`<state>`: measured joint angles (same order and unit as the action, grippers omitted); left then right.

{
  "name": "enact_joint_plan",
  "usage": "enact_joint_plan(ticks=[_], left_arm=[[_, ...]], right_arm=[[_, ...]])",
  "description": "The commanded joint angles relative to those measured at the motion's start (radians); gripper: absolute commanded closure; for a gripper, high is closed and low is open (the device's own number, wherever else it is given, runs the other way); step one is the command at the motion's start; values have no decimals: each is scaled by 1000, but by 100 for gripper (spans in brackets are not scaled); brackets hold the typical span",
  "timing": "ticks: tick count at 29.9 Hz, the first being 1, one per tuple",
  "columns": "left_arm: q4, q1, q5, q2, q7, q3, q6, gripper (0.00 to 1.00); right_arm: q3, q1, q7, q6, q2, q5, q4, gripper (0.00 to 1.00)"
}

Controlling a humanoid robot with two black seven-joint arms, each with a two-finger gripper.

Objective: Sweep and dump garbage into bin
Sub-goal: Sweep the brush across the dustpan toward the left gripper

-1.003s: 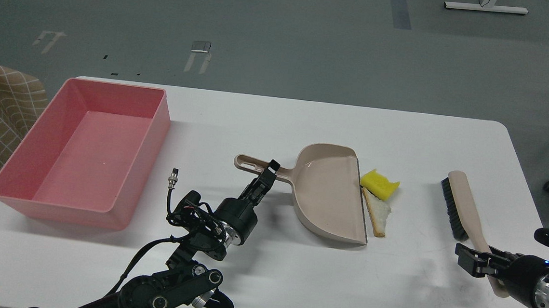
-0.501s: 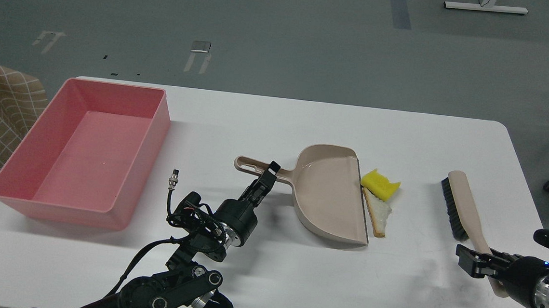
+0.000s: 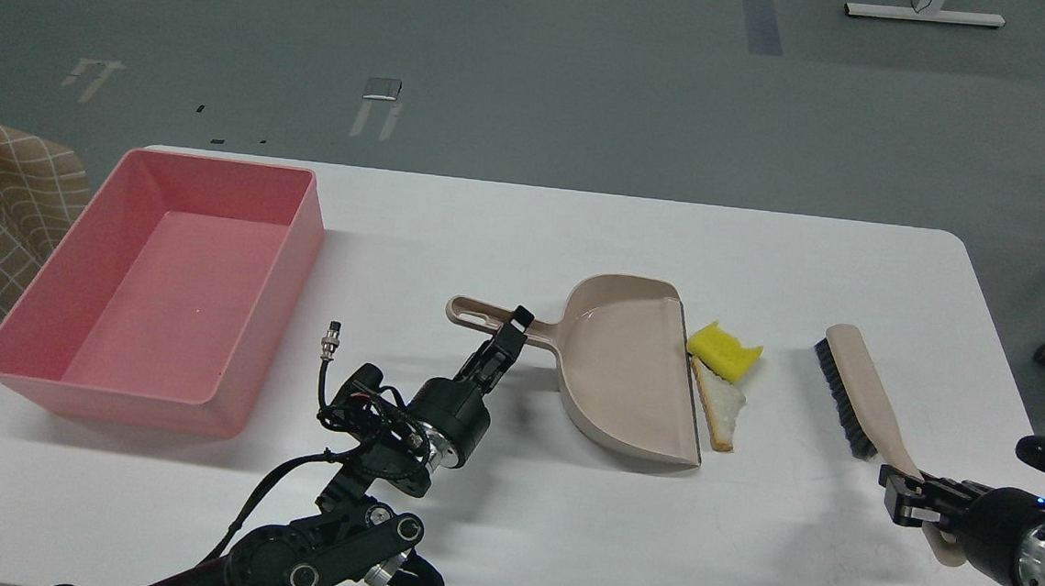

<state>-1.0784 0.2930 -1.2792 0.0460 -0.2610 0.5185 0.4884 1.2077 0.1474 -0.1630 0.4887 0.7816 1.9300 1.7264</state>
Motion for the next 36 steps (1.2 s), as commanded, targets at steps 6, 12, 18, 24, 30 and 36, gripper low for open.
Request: enact_joint_plan(ticks=[6,12,18,24,30,36], left_arm=[[-2,0,0,3,-1,0,0,78],[-2,11,0,3,-1,0,0,78],[-2,11,0,6,-1,0,0,78],[-5,12,0,12,-1,0,0,78],[-5,14,0,17,-1,0,0,78],[-5,21,0,26,-1,2,0,78]], right_arm=[[-49,-38,-7,0,-22,3,-1,90],[-122,-123,-27,0,-36,0,-1,89],[-126,-157,-29,0,-68,0,2,88],[-152,-187,-61,0,-133,-2,2,87],[-206,-192,-98,0,-189,-2,2,87],[-231,-192,-122,0,-197,-3,4,86]])
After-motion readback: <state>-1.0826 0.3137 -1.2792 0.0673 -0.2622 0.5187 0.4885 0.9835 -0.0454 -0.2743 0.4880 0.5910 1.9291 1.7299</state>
